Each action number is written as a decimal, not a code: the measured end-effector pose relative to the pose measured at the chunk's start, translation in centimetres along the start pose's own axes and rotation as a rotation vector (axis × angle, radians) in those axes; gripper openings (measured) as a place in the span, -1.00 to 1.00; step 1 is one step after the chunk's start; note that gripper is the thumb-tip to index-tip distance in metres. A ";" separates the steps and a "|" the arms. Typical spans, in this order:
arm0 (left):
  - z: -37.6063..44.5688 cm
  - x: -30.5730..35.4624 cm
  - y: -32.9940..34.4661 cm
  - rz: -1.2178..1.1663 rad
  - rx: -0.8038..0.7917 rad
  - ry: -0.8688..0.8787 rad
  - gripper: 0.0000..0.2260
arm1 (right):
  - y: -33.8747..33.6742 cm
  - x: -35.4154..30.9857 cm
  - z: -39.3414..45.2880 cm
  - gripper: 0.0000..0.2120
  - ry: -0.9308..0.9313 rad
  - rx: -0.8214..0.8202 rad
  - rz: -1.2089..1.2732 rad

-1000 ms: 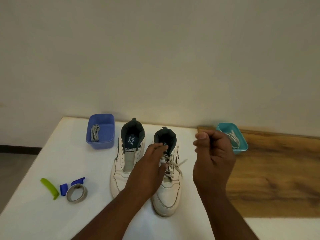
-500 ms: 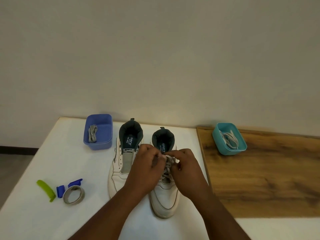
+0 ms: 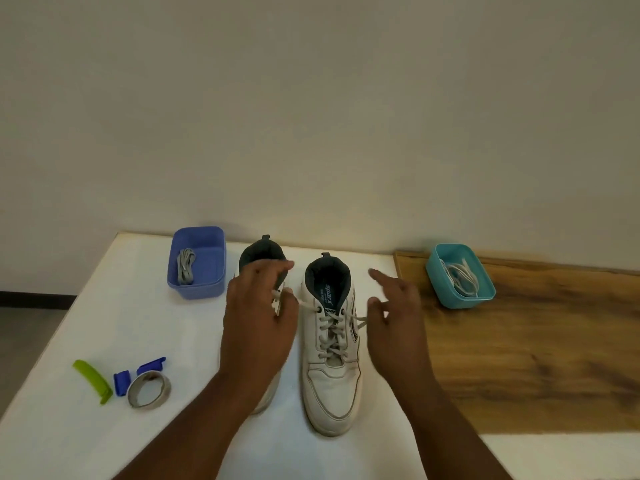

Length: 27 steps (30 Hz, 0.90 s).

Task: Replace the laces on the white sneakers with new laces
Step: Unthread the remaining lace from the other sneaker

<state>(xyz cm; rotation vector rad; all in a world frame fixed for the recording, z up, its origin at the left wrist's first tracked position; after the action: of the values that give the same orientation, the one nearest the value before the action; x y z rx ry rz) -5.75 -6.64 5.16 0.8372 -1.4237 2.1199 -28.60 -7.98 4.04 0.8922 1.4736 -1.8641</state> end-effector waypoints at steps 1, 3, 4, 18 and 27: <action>-0.3 0.4 0.9 0.137 -0.037 0.069 -0.58 | 1.5 -0.3 -0.3 -0.49 -0.021 -0.137 -0.069; -0.8 0.8 2.7 0.310 -0.129 0.118 -0.49 | 3.8 -0.5 -1.2 -0.46 -0.042 -0.333 -0.236; -1.1 1.1 3.6 0.367 -0.180 0.153 -0.53 | 4.1 -0.4 -1.4 -0.47 -0.019 -0.368 -0.282; -1.1 -0.3 4.2 0.605 -0.216 0.181 -0.64 | 1.9 0.0 -0.9 -0.48 0.017 -0.162 -0.492; -1.5 0.0 4.8 0.493 -0.266 0.216 -0.64 | 3.5 -1.6 -1.9 -0.68 0.026 -0.263 -0.428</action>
<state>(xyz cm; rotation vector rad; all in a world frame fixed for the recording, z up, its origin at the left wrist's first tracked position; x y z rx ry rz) -9.29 -7.03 1.61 0.1559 -1.8773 2.1982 -24.67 -6.82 3.00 0.5047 1.9907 -1.8855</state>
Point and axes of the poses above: each hand's wrist, its own z-axis towards the middle knuckle, its own y-axis out of the palm, x = y × z, the point moved 8 cm from there along z, towards the middle knuckle, and after that the axes turned 8 degrees about z, right-handed, at the moved point
